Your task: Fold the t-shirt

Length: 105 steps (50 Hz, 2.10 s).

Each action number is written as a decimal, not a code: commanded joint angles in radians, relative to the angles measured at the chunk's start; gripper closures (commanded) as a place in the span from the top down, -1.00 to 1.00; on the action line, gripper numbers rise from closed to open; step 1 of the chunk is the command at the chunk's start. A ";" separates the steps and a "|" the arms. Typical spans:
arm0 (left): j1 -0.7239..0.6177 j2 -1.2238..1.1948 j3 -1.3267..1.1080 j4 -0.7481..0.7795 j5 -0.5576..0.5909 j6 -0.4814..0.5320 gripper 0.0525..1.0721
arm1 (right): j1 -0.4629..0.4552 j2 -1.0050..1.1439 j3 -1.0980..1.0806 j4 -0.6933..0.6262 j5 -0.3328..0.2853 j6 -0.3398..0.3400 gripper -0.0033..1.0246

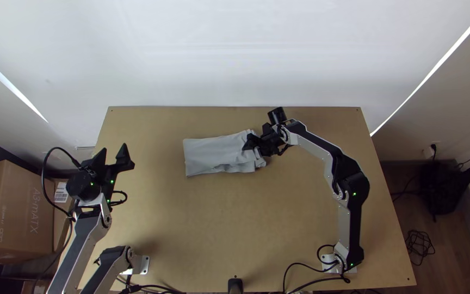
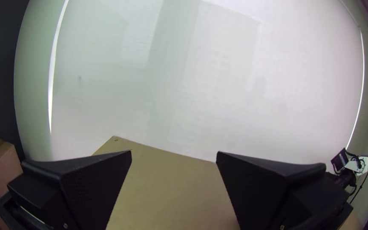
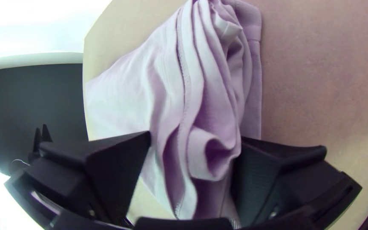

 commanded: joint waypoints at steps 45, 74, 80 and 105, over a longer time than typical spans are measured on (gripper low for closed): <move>0.075 -0.255 -0.286 0.101 -0.034 -0.072 0.91 | -0.539 -0.091 -0.182 0.074 0.105 -0.041 -0.95; 0.071 -0.397 -0.345 0.086 -0.040 -0.070 0.91 | -0.894 -0.208 -0.346 0.130 0.122 -0.093 -0.95; 0.068 -0.406 -0.352 0.084 -0.040 -0.072 0.91 | -0.950 -0.240 -0.380 0.130 0.122 -0.106 -0.95; 0.041 -0.506 -0.396 0.084 -0.040 -0.089 0.91 | -1.128 -0.665 -0.571 0.124 0.176 -0.274 0.93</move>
